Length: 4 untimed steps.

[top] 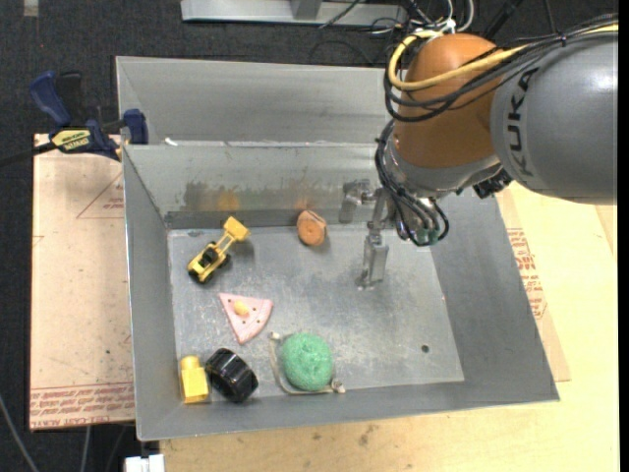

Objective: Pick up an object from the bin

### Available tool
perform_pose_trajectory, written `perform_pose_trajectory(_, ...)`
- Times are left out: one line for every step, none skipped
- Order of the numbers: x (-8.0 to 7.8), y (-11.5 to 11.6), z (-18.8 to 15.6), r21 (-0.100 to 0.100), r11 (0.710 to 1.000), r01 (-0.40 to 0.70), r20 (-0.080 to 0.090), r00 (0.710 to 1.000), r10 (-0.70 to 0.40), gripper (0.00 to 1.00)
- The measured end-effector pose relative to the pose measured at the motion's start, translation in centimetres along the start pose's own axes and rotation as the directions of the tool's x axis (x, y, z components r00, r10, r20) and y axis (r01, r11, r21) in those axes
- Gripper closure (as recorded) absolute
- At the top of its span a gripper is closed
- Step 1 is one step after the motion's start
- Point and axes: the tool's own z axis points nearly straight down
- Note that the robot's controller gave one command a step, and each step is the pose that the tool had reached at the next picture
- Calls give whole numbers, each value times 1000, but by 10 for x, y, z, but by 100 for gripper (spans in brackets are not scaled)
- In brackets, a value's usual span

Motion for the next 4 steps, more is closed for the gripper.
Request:
perform_pose_trajectory(-1, 0, -5, 0, 1000, -1, 8, 1000, 1, 0)
perform_pose_trajectory(0, 1, -3, 0, 1000, -10, 13, 1000, 10, 0)
perform_pose_trajectory(-7, 2, 26, -1, 1000, -1, 6, 1000, 1, 0)
perform_pose_trajectory(10, 3, 41, 2, 967, 254, 8, 967, -254, 0)
